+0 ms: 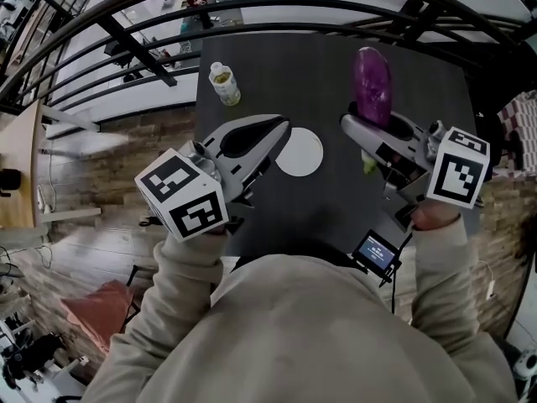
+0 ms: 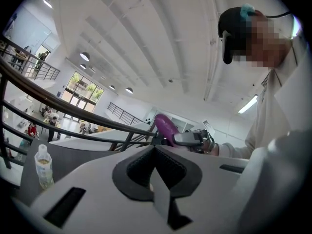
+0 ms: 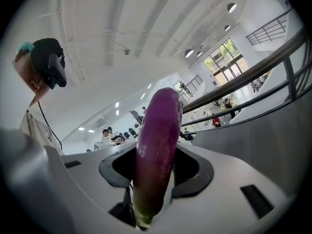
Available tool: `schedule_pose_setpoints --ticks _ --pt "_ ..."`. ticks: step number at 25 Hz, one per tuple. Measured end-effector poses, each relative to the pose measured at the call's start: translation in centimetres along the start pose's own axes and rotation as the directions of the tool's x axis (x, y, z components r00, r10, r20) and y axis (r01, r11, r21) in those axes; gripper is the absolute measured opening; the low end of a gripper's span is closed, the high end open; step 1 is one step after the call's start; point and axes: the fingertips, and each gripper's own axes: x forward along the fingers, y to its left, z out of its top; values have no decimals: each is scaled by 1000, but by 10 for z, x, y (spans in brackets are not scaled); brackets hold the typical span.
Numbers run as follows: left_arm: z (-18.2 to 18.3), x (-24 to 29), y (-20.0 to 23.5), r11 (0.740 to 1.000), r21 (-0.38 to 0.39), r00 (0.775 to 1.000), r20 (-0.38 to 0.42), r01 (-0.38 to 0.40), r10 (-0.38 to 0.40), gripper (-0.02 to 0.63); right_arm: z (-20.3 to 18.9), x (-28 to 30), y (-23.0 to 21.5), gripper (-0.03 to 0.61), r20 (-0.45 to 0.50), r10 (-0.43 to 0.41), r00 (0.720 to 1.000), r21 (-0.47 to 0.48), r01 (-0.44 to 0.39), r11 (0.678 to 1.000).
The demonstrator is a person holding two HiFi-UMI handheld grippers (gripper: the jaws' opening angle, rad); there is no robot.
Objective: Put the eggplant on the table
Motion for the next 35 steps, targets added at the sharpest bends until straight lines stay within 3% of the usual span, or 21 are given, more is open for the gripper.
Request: schedule_pose_setpoints --ticks 23,35 --pt "-64 9 48 992 -92 995 -55 -84 79 6 -63 31 -65 186 -145 -44 988 81 56 995" --pt "-115 1 69 974 -169 988 -75 -149 138 6 -124 48 -107 186 -298 -99 949 92 132 987"
